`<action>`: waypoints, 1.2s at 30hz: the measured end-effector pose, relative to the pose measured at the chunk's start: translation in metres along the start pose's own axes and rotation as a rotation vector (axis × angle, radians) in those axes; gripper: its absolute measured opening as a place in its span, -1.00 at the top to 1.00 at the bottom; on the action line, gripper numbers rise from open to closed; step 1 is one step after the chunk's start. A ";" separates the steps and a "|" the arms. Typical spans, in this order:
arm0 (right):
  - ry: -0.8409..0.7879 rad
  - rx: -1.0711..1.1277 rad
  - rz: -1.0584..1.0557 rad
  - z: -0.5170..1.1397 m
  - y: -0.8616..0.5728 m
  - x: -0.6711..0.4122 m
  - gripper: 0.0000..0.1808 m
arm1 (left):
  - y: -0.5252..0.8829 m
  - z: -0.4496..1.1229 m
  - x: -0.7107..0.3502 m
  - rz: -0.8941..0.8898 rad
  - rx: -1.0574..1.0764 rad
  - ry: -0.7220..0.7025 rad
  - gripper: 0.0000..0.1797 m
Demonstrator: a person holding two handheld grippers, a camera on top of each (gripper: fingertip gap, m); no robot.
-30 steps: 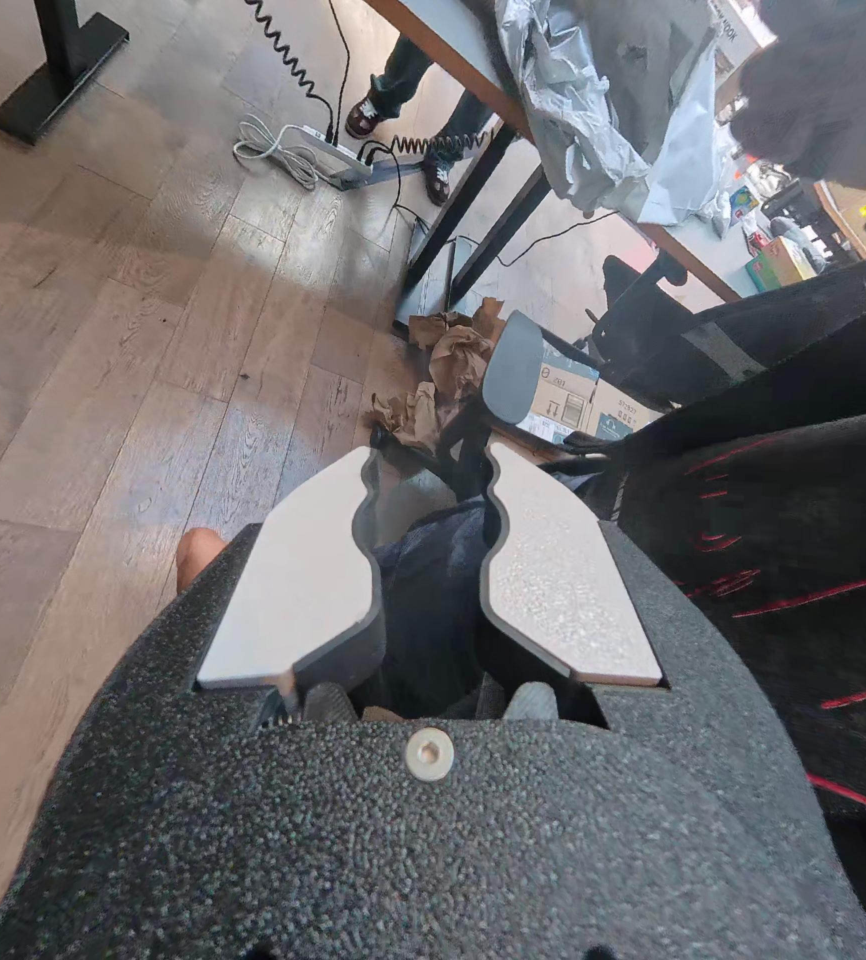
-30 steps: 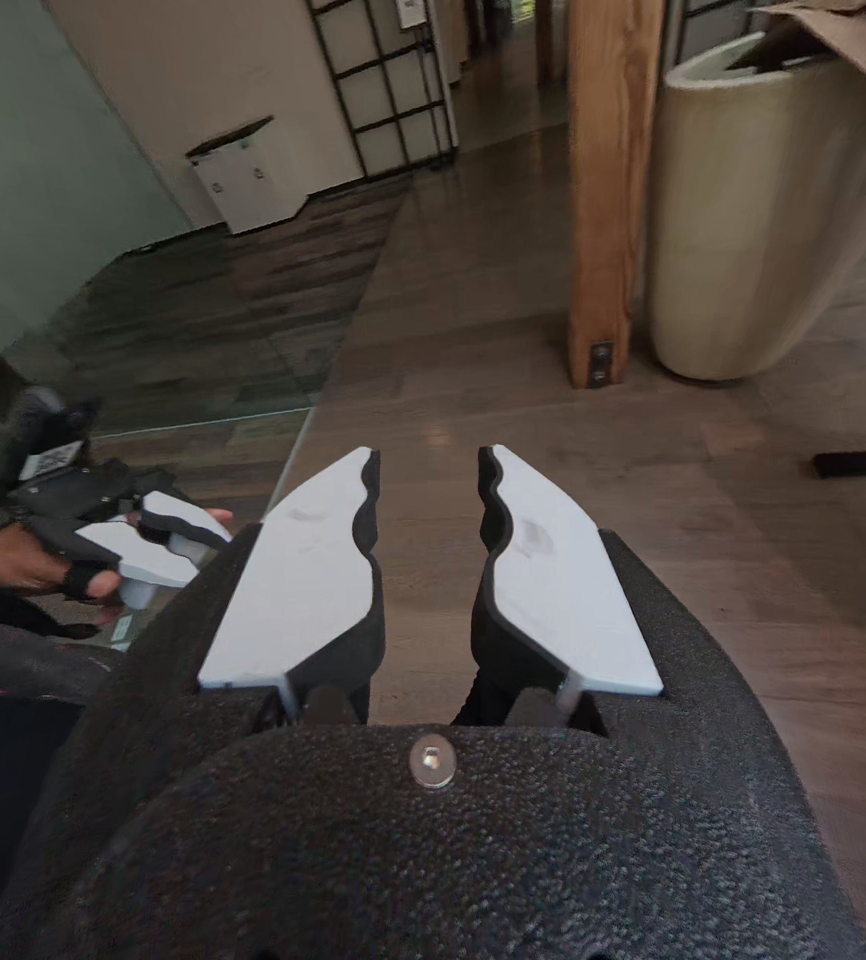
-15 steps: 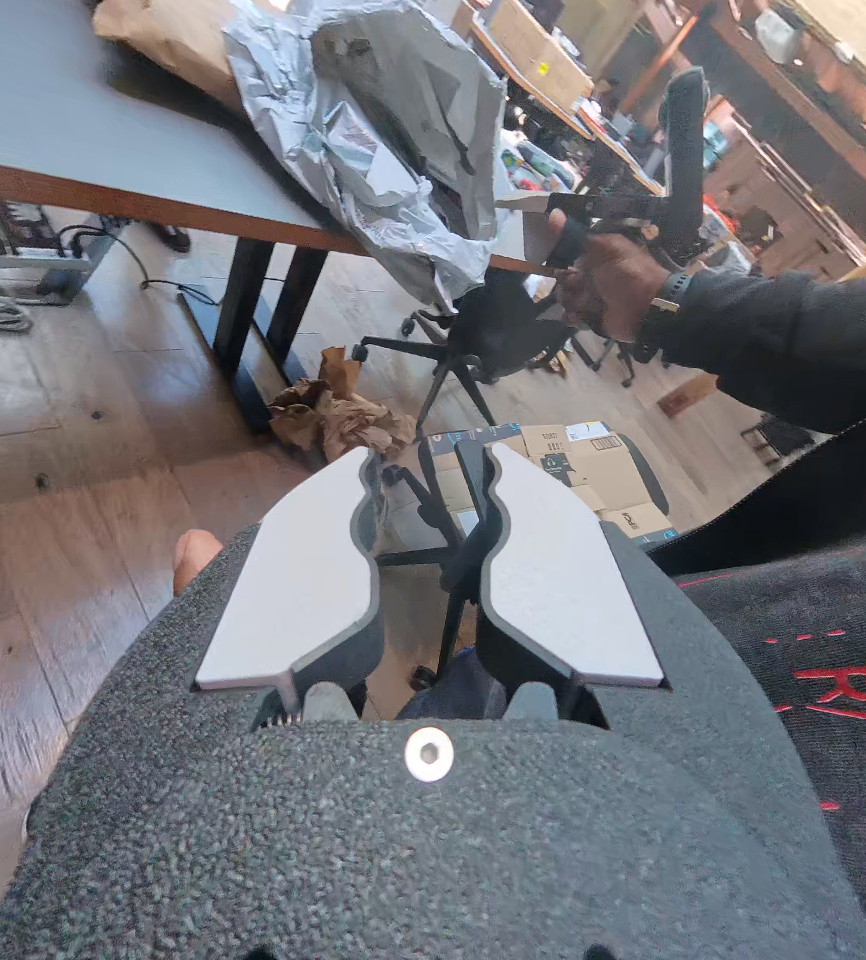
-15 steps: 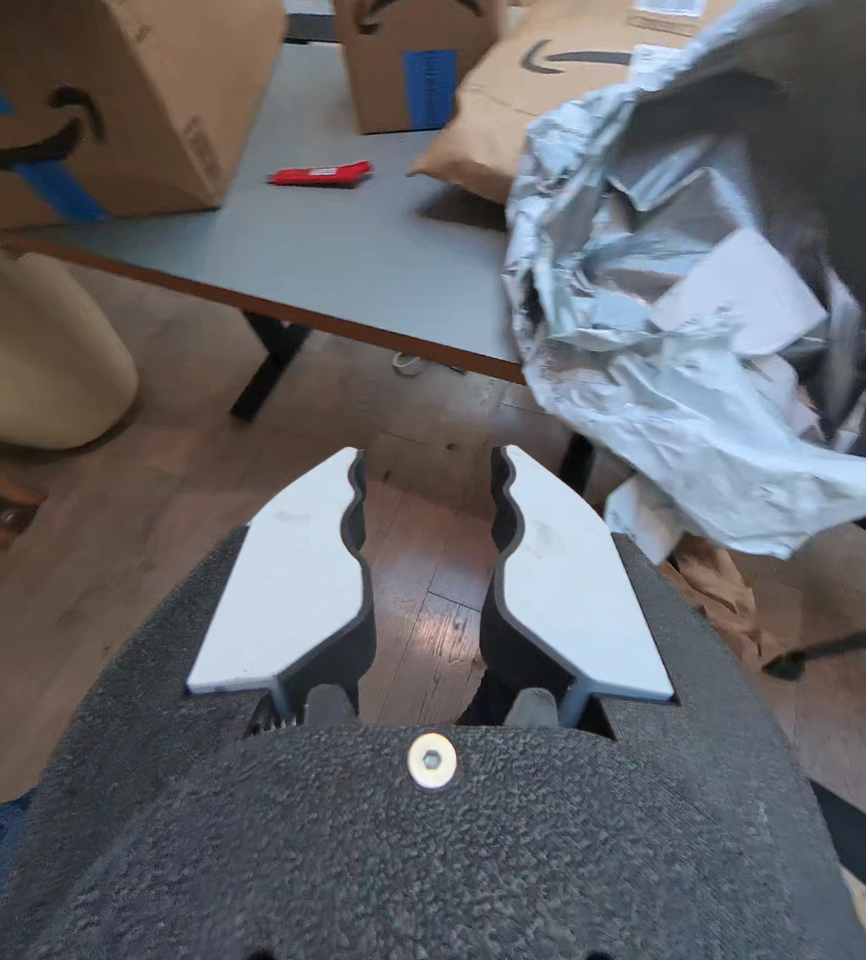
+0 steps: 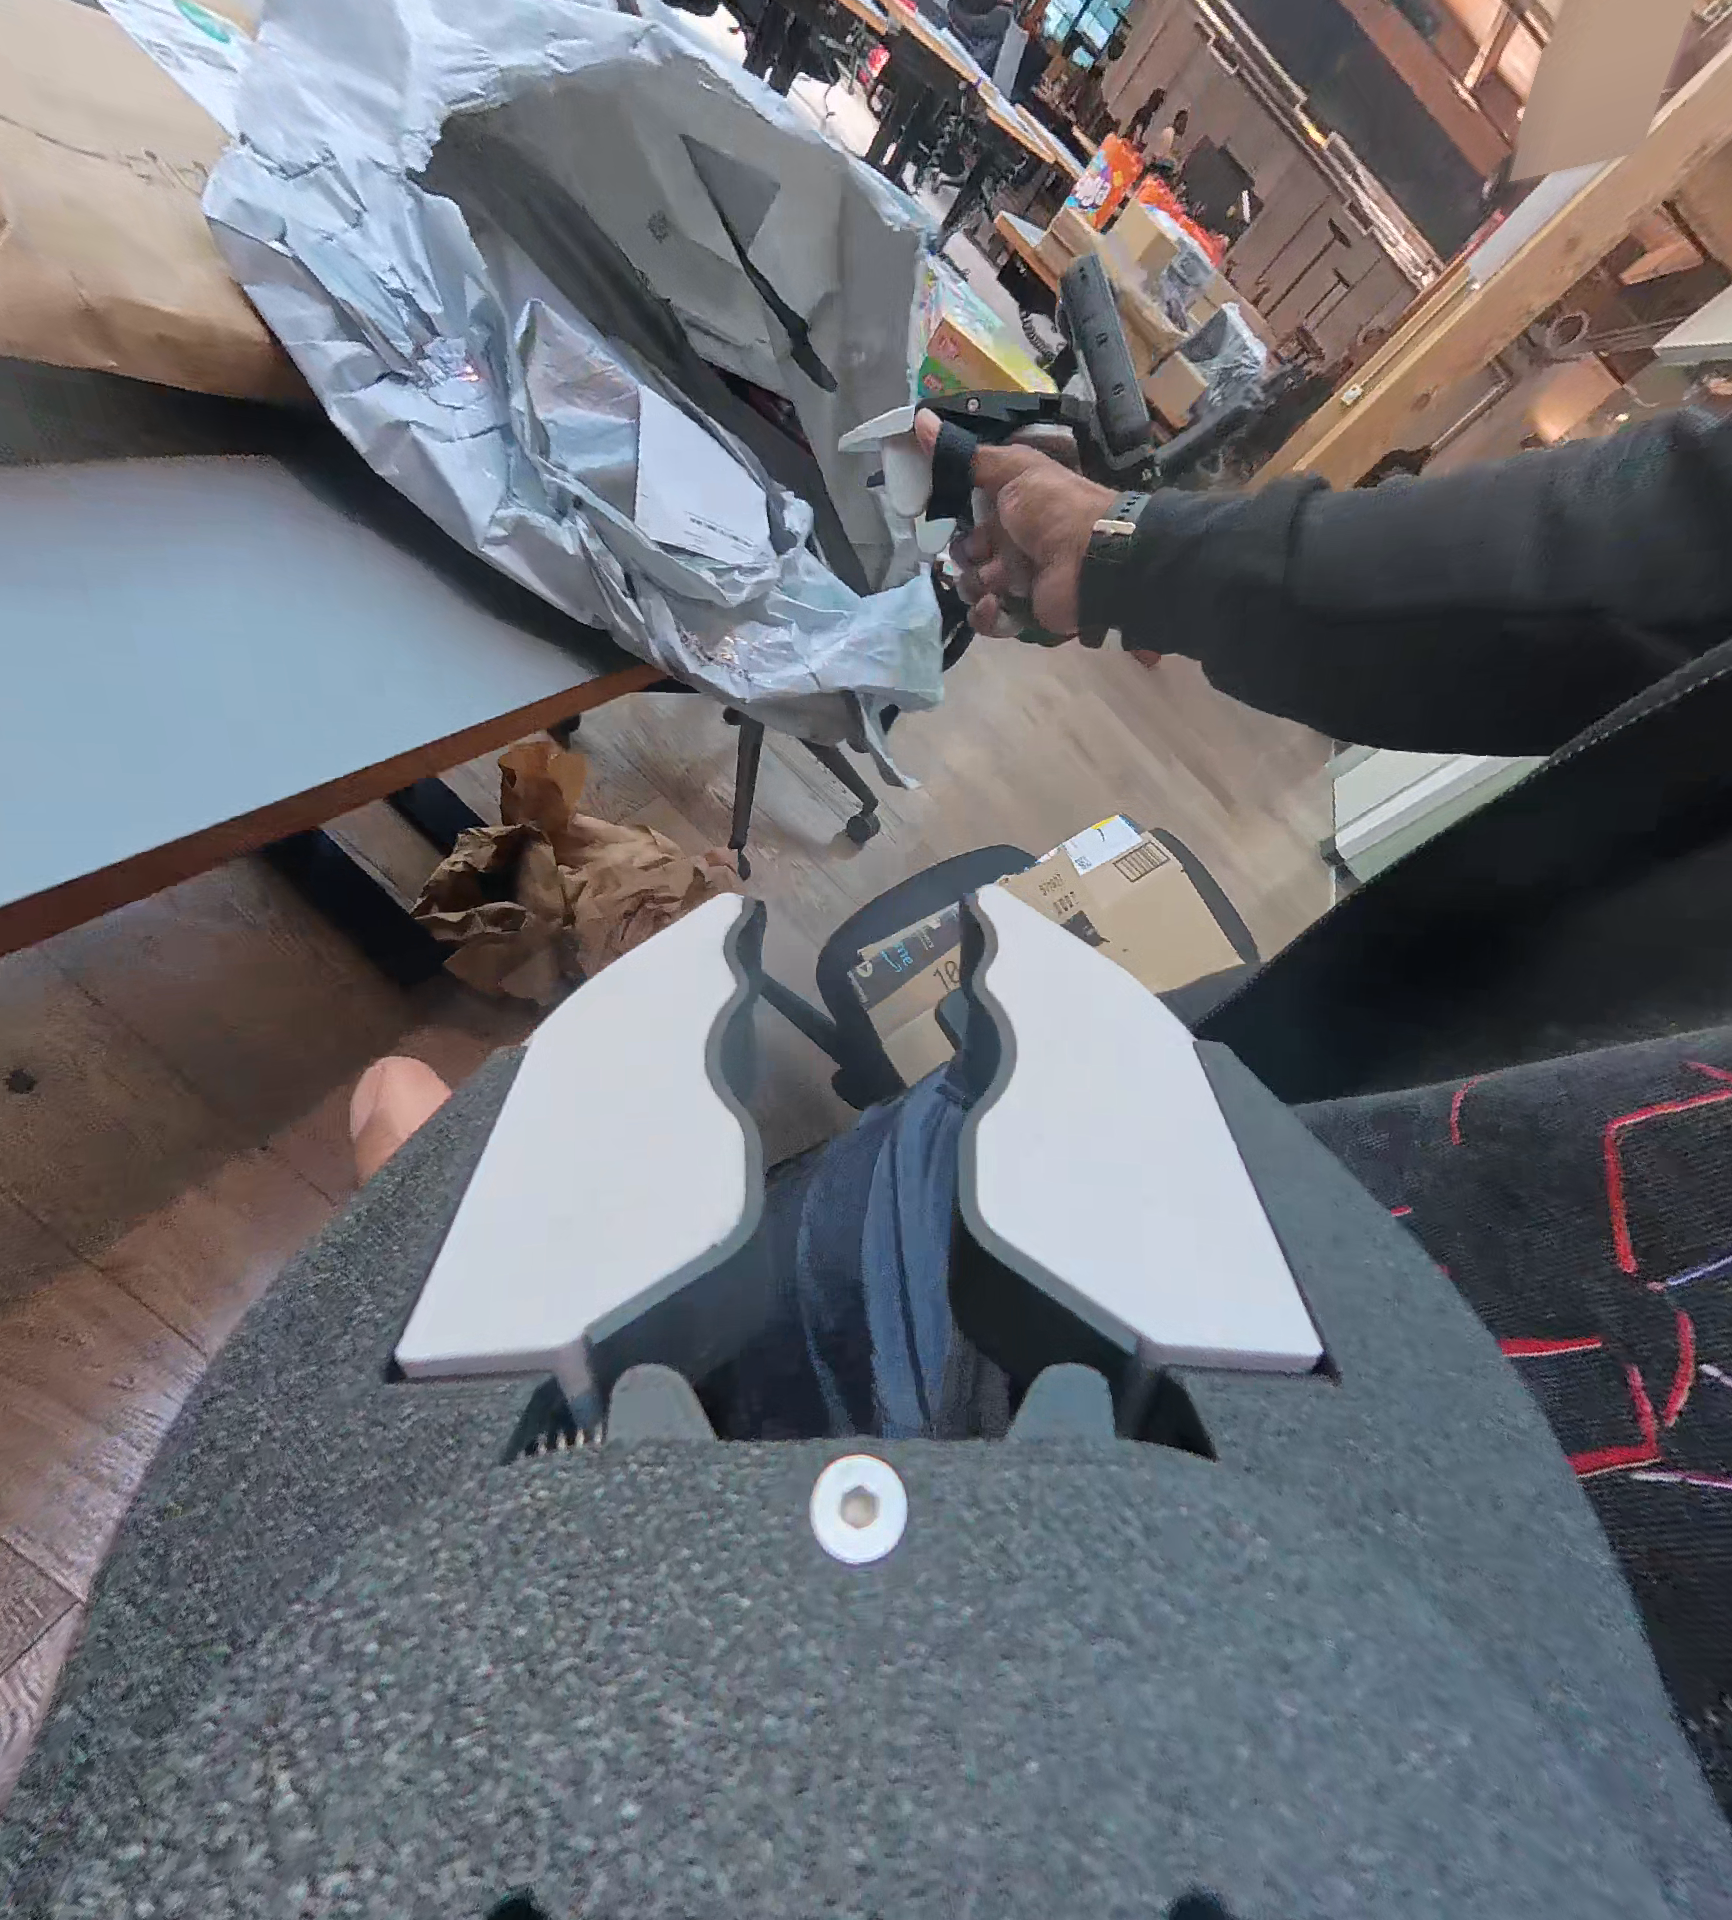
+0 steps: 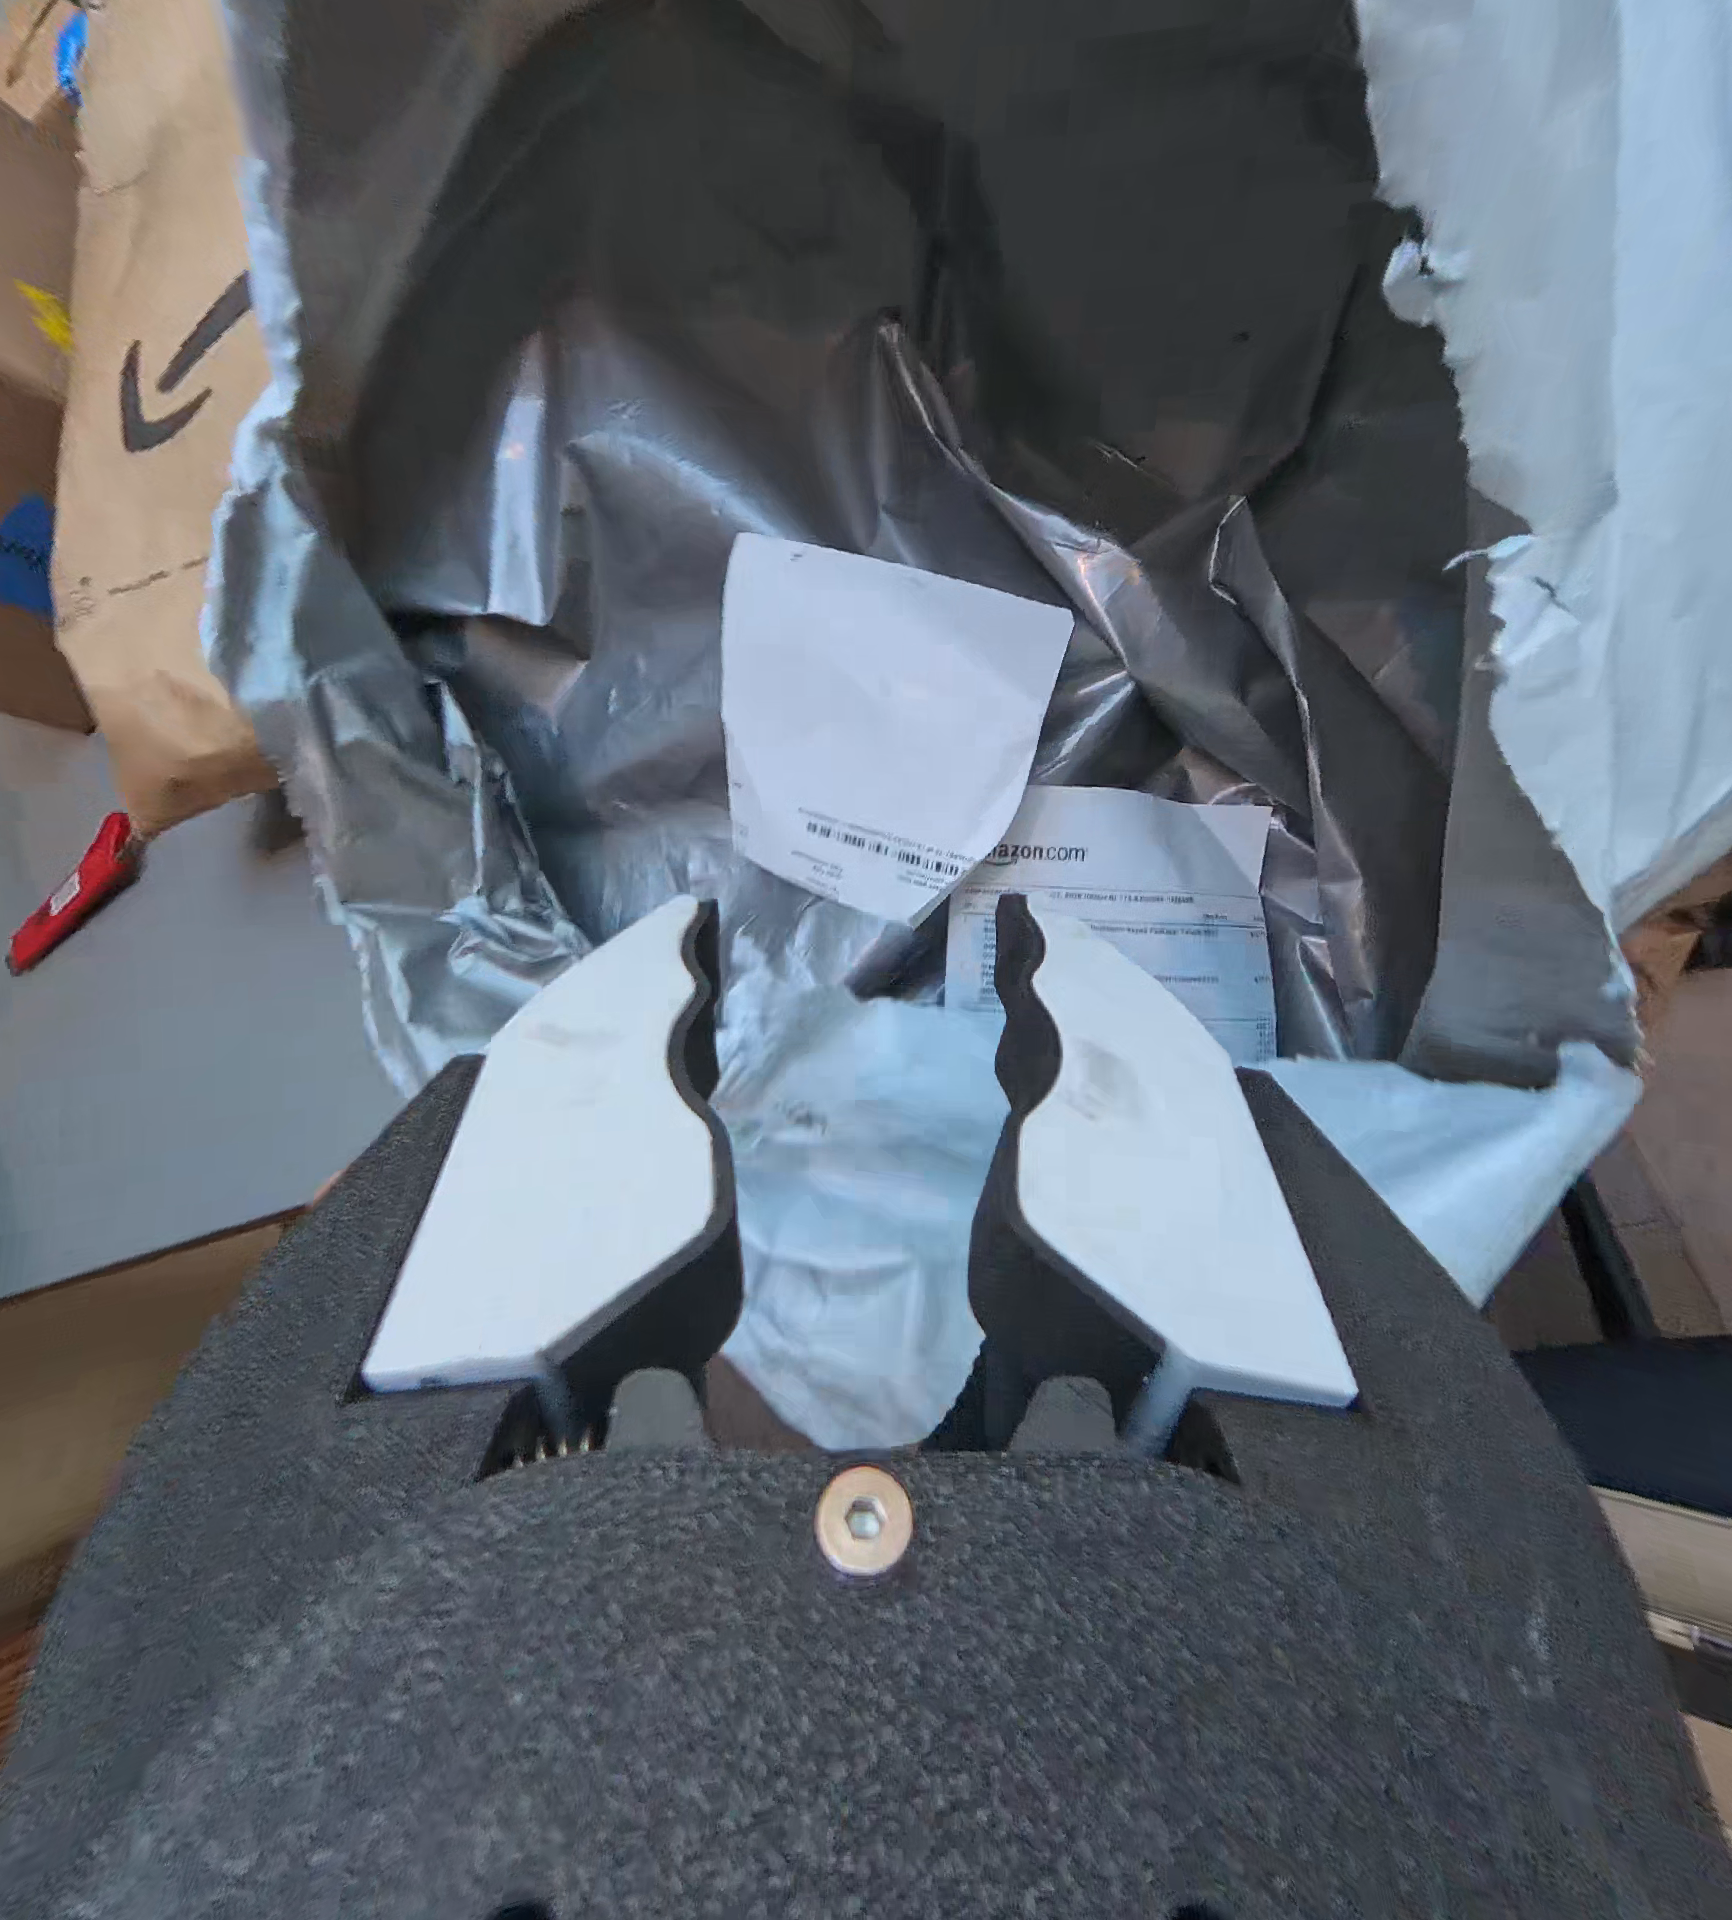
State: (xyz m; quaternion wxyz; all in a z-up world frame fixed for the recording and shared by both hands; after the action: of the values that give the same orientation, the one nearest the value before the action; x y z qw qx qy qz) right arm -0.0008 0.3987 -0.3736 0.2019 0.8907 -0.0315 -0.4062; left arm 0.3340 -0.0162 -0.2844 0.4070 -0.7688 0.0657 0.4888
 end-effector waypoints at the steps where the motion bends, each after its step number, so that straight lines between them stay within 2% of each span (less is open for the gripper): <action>1: 0.035 0.002 0.032 0.017 -0.008 -0.001 0.43 | 0.008 0.013 -0.007 -0.016 -0.031 0.007 0.59; 5: 0.172 0.012 0.086 0.067 -0.030 0.000 0.42 | 0.023 0.077 -0.043 -0.109 -0.029 -0.055 0.62; 8: 0.261 0.005 0.127 0.088 -0.038 0.006 0.46 | 0.028 0.123 -0.056 -0.097 0.039 0.032 0.62; 11: 0.292 -0.004 0.168 0.094 -0.041 0.006 0.74 | 0.031 0.160 -0.078 -0.082 0.101 0.054 0.63; 13: 0.277 -0.050 0.187 0.093 -0.038 0.003 1.00 | 0.036 0.183 -0.089 -0.065 0.137 0.080 0.64; 24: 0.106 -0.308 0.214 0.043 -0.009 -0.035 1.00 | 0.044 0.276 -0.128 -0.085 0.302 0.064 0.66; 27: 0.042 -0.424 0.287 0.022 0.006 -0.048 1.00 | 0.045 0.298 -0.133 -0.185 0.347 0.052 0.64; 31: -0.042 -0.572 0.377 -0.004 0.026 -0.061 1.00 | 0.057 0.328 -0.134 -0.493 0.375 0.021 0.59; 36: -0.146 -0.705 0.472 -0.024 0.047 -0.069 1.00 | 0.065 0.351 -0.123 -0.715 0.380 -0.004 0.50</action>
State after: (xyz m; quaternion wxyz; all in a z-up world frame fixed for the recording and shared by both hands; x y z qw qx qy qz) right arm -0.0245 0.3791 -0.2922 0.5784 0.7046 -0.1081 -0.3965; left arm -0.0066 0.1464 -0.2891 0.6863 -0.6534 -0.1172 0.2971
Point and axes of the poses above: each gripper's, where its closed fingertips meet, z out along the fingers, x out of its underside, y = z × x across the jaws, the point moved 7 cm from there along -z, back along the fingers, and after that the axes turned 8 degrees about -y, right-handed, at the moved point
